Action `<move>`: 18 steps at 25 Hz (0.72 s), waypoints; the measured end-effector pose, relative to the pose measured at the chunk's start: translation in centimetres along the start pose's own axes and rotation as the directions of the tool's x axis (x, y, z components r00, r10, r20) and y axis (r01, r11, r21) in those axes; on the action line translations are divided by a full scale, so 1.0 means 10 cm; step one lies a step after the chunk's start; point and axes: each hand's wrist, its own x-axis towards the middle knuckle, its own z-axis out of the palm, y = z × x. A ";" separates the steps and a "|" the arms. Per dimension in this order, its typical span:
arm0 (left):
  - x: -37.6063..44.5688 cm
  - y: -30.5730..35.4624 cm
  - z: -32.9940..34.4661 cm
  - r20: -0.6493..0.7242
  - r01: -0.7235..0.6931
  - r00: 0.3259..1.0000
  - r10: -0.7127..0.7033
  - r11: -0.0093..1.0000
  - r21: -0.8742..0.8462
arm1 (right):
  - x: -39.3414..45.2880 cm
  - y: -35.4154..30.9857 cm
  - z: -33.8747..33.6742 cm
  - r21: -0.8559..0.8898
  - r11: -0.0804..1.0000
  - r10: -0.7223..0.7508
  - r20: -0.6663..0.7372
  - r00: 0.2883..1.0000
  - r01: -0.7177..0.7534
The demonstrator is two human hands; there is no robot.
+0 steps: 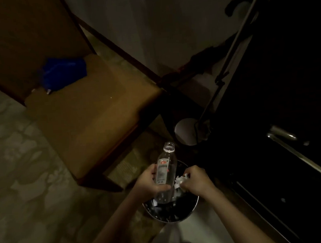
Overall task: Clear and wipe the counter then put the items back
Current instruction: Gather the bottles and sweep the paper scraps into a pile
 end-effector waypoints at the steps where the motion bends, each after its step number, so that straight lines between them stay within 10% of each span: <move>1: 0.18 -0.26 0.07 0.002 0.015 1.000 -0.015 1.000 -0.001 | 0.21 0.15 0.19 -0.002 1.000 0.002 0.004 1.000 -0.002; 9: 0.72 -1.05 0.16 0.060 0.101 0.992 -0.111 0.984 0.149 | 0.74 0.66 0.72 -0.071 0.996 -0.031 0.276 0.961 0.053; 18: -0.74 1.26 -0.38 0.080 -0.076 0.996 0.028 0.723 0.687 | -0.89 -0.61 -0.83 -0.268 0.944 -0.172 0.090 0.981 0.190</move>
